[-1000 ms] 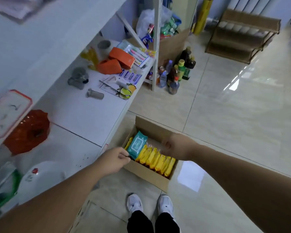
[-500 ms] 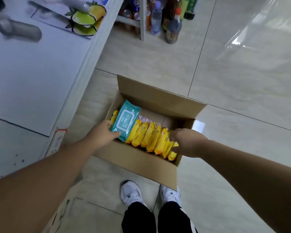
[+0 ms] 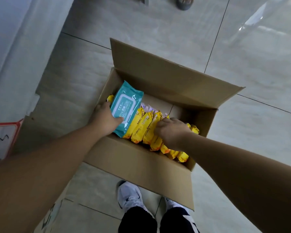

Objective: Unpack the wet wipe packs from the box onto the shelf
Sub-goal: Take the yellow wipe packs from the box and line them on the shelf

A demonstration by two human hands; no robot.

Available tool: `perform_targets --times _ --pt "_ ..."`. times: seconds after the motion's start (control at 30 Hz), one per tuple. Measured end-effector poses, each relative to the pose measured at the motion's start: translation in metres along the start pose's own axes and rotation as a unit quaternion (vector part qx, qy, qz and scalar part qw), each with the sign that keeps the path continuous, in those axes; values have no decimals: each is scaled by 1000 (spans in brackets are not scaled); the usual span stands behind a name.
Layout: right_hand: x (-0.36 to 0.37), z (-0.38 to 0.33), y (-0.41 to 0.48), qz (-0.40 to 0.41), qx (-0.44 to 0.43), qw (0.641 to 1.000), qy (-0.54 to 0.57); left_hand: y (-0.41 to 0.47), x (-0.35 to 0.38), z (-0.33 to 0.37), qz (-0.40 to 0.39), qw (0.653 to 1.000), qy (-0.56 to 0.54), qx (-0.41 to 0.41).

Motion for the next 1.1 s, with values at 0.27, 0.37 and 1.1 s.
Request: perform_targets --times 0.27,0.37,1.1 --pt "5 10 17 3 -14 997 -80 1 5 4 9 999 -27 -18" --pt "-2 9 29 -28 -17 993 -109 7 11 7 -24 999 -36 -4" --pt "-68 22 -5 -138 -80 978 132 -35 -9 15 -118 977 -162 71"
Point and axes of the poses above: each hand's wrist, its own y-axis towards the middle knuckle, its own x-axis out of the palm, z = x × y, the point moved 2 cm from there along y, towards the middle knuckle, and after that the axes turned 9 degrees about -z, right-handed, at the moved point
